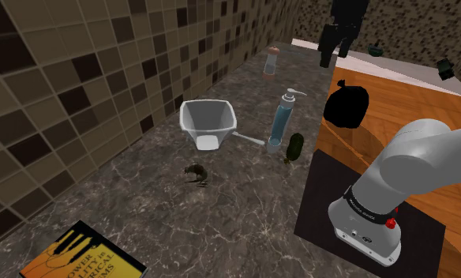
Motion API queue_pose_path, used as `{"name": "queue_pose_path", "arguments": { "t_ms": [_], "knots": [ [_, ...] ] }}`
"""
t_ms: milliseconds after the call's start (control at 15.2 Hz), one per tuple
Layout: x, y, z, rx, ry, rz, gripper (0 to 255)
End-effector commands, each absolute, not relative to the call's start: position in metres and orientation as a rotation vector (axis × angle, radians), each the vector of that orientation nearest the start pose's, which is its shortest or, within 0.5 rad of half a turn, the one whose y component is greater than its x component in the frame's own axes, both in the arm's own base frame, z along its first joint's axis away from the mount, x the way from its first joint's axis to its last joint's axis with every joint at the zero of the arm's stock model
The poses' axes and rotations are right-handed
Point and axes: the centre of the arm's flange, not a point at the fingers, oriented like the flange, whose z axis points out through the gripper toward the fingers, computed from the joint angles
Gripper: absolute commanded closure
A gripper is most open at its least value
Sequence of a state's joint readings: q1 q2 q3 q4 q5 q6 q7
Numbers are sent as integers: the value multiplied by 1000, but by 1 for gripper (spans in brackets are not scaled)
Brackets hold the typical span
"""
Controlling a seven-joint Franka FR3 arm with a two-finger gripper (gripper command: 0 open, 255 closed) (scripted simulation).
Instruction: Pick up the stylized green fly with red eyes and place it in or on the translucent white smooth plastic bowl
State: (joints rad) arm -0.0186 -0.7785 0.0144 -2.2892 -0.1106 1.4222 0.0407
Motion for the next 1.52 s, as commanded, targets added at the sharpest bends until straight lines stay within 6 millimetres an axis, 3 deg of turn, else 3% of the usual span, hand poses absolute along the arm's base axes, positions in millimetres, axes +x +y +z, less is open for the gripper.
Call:
{"name": "queue_pose_path", "arguments": {
  "t_ms": [0, 1452],
  "knots": [
    [293, -13, 608, -3259, 100, 141, 0],
    [356, 238, 469, -3261, 385, 178, 0]
  ]
}}
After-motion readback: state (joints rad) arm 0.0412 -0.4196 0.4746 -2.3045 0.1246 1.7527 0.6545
